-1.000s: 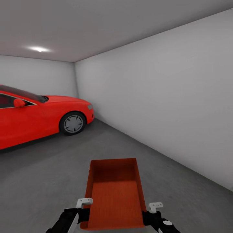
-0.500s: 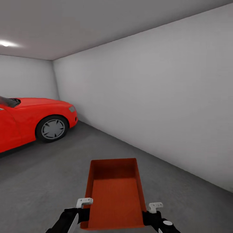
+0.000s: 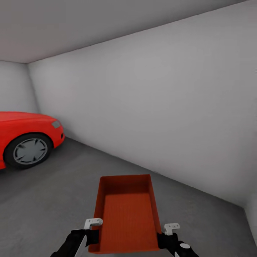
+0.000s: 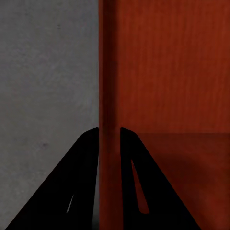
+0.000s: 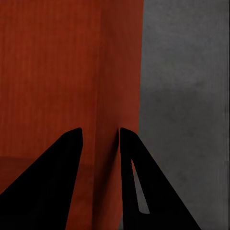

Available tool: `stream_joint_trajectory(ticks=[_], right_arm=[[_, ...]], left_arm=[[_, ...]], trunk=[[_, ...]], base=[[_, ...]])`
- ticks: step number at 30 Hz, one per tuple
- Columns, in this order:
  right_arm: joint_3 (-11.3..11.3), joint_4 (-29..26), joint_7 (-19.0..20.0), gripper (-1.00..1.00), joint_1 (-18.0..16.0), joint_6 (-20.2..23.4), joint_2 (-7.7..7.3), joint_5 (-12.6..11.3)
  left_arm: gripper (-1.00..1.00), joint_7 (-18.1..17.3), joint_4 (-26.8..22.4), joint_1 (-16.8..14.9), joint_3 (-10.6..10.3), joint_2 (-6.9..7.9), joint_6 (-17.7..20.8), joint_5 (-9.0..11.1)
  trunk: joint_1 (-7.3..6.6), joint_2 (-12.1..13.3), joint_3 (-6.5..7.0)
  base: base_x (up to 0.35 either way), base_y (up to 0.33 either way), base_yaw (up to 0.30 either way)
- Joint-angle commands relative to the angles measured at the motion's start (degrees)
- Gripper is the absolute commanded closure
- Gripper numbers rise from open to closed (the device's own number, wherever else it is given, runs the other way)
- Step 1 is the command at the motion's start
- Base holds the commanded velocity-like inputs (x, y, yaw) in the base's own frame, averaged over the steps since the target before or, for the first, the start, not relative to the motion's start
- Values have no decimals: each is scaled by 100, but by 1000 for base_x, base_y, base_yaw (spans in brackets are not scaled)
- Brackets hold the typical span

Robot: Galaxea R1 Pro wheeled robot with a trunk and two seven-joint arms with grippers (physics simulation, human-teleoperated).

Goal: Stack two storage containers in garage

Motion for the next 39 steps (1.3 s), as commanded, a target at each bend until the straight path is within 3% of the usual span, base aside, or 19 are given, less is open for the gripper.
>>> stream_joint_trajectory(ticks=[1,39], right_arm=[[164,30,13,100,-1,-21,134,-33],[164,30,6,100,-1,-21,134,-34]], left_arm=[[100,-13,-71,-5,37,-250,-481,51],[100,-13,-71,-6,37,-242,-484,51]], trunk=[[6,-11,-12],[6,-11,-52]], base=[[327,0,-299],[327,0,-294]])
